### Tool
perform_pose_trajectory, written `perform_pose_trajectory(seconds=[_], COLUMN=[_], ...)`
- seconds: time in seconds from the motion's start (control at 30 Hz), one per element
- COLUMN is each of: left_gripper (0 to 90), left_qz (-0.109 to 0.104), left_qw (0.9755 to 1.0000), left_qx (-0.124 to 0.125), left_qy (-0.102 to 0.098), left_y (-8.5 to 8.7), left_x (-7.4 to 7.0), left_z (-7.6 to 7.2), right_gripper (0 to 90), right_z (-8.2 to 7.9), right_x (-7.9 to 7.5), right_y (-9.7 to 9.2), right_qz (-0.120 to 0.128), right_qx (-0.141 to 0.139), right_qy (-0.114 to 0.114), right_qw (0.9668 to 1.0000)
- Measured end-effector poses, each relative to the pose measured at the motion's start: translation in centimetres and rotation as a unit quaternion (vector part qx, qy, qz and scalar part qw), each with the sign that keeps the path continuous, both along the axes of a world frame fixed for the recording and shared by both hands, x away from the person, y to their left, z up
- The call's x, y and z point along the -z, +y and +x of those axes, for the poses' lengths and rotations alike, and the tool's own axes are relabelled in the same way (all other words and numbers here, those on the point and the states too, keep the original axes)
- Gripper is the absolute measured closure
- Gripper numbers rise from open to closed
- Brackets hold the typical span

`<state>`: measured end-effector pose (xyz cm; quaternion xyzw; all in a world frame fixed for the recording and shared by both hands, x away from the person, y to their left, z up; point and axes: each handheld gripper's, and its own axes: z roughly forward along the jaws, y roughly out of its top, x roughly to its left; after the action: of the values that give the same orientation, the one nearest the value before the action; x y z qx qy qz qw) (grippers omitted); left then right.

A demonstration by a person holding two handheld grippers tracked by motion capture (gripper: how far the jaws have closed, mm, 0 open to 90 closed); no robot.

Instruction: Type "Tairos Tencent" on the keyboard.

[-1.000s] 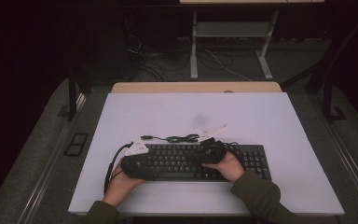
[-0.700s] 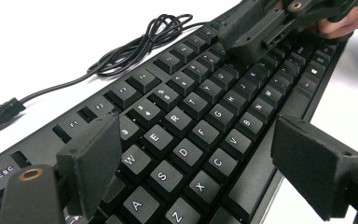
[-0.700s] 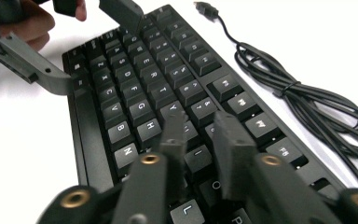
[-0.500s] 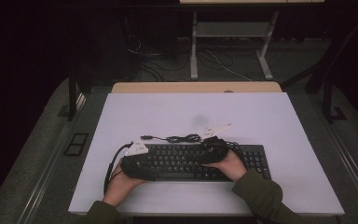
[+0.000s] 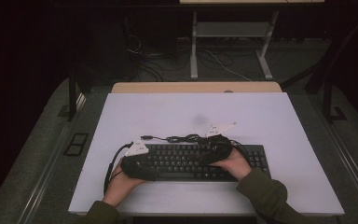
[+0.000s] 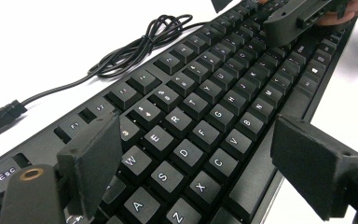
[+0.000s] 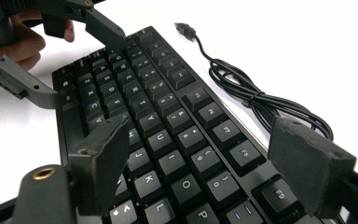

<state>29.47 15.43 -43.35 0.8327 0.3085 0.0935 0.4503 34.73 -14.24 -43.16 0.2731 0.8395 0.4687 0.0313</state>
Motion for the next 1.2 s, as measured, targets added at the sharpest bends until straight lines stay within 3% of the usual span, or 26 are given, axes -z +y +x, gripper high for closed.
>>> perform_pose_trajectory(seconds=[0.63,1.03,1.2], left_gripper=[22.1,36.5,43.9], left_qz=[-0.004,-0.011,-0.013], left_qw=[1.0000,0.9998,0.9998], left_qx=[-0.004,-0.006,-0.001], left_qy=[-0.007,-0.018,-0.012], left_y=[-0.5,-0.5,-0.6], left_x=[-0.5,-1.1,-1.3], left_z=[0.6,1.5,1.8], right_gripper=[18.2,18.2,18.2], right_z=[0.1,0.1,0.1], right_x=[0.2,0.1,0.1], right_y=[-0.6,-0.6,-0.7], right_qz=[-0.003,-0.002,-0.001], right_qx=[0.008,0.009,0.010], right_qy=[-0.012,-0.011,-0.011], right_qw=[0.9999,0.9999,0.9999])
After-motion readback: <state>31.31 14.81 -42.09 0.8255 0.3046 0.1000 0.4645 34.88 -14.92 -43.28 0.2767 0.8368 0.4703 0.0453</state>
